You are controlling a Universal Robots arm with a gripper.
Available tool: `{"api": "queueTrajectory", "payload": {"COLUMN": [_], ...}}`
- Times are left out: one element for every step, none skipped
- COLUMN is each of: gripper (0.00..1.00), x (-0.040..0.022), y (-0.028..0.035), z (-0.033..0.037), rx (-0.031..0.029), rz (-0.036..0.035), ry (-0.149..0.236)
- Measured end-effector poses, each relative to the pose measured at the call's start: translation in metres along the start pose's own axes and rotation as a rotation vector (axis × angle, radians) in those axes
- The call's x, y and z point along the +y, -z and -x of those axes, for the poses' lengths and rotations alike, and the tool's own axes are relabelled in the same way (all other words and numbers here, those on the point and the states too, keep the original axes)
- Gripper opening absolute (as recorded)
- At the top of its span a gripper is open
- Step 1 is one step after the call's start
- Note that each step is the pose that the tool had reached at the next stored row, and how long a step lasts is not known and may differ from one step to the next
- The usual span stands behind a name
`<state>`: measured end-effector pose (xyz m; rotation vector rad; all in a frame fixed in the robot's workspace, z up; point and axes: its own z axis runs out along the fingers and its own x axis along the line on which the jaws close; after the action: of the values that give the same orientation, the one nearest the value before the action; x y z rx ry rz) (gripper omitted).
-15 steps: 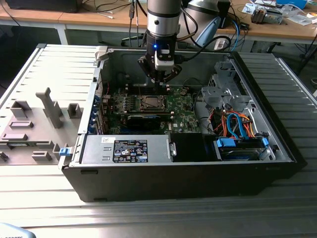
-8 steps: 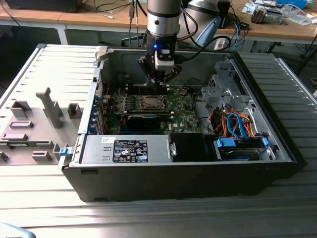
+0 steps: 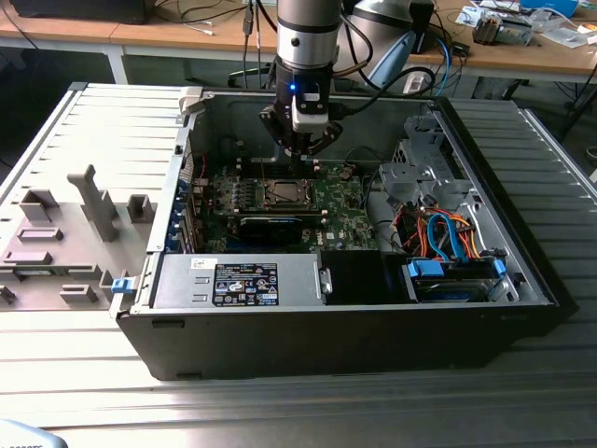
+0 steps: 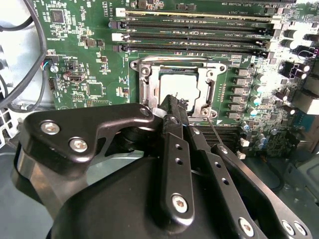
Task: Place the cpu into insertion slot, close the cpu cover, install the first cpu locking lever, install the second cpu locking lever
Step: 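Install the first cpu locking lever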
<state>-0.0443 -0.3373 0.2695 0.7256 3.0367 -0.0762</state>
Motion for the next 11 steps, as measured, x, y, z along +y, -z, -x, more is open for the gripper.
{"api": "queueTrajectory", "payload": {"gripper": [0.11,0.11,0.11,0.11,0.11,0.11,0.11,0.11,0.11,0.11,0.11], "x": [0.0000,0.0000,0.0000,0.0000,0.0000,0.0000,0.0000,0.0000,0.0000,0.0000,0.0000], "y": [0.0000,0.0000,0.0000,0.0000,0.0000,0.0001,0.0001,0.0001,0.0001,0.0000,0.0001], "z": [0.0000,0.0000,0.0000,0.0000,0.0000,0.0000,0.0000,0.0000,0.0000,0.0000,0.0000], "rx": [0.0000,0.0000,0.0000,-0.0001,0.0000,-0.0001,-0.0001,-0.0001,-0.0001,-0.0002,-0.0002], "rz": [0.0001,0.0001,0.0001,0.0002,0.0001,0.0001,0.0001,0.0002,0.0002,0.0002,0.0002], "ry": [0.001,0.001,0.002,0.002,0.002,0.003,0.003,0.004,0.004,0.004,0.005]}}
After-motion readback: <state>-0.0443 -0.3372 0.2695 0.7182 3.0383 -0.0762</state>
